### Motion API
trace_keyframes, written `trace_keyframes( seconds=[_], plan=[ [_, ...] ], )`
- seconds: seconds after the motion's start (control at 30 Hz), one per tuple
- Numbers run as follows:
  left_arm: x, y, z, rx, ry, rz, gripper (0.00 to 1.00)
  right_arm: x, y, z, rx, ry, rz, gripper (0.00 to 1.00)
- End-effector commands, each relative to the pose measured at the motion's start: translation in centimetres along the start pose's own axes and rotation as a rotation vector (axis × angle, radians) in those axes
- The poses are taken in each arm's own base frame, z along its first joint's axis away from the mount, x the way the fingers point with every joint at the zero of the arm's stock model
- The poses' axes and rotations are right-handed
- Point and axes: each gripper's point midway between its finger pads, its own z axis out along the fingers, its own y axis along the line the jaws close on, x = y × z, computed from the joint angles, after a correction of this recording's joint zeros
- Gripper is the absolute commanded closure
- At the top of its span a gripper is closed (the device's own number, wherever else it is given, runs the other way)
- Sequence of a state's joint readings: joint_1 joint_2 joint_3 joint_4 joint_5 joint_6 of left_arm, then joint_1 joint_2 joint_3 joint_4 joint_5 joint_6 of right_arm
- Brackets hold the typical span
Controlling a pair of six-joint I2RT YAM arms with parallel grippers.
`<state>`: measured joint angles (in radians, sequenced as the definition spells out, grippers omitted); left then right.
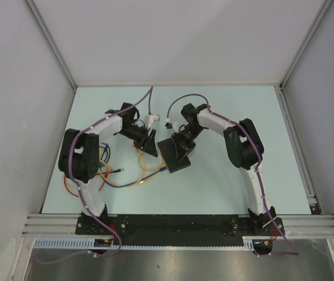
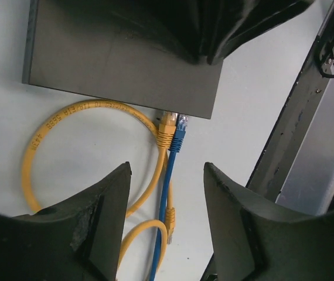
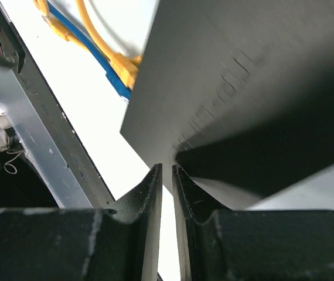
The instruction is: Pull the plug from the switch port
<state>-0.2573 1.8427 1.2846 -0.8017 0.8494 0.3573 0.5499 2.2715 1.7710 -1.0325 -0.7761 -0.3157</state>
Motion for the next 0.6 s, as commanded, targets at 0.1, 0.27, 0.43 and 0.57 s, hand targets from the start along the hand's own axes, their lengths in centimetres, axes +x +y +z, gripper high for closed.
trace_keyframes(
  seconds=[0.1,0.27,0.43,0.57],
  plan=[
    [1.1,-0.2,3.3,0.1,0.059,-0.026,0.47,2.3,-5.0,0.0,0.168,0.055,-0.02,0.8],
    [1.5,-0.7,5.3,0.138,0.095,-0.02,0.5,2.4,-4.9,0.2,0.169,0.058,-0.021,0.8],
    [1.6,-0.4,6.7,0.144,0.118,-0.039,0.5,2.7,-4.7,0.3,0.167,0.063,-0.024,0.8],
    [1.9,0.5,7.5,0.121,0.134,-0.064,0.5,2.8,-4.6,0.2,0.169,0.062,-0.027,0.8]
  ],
)
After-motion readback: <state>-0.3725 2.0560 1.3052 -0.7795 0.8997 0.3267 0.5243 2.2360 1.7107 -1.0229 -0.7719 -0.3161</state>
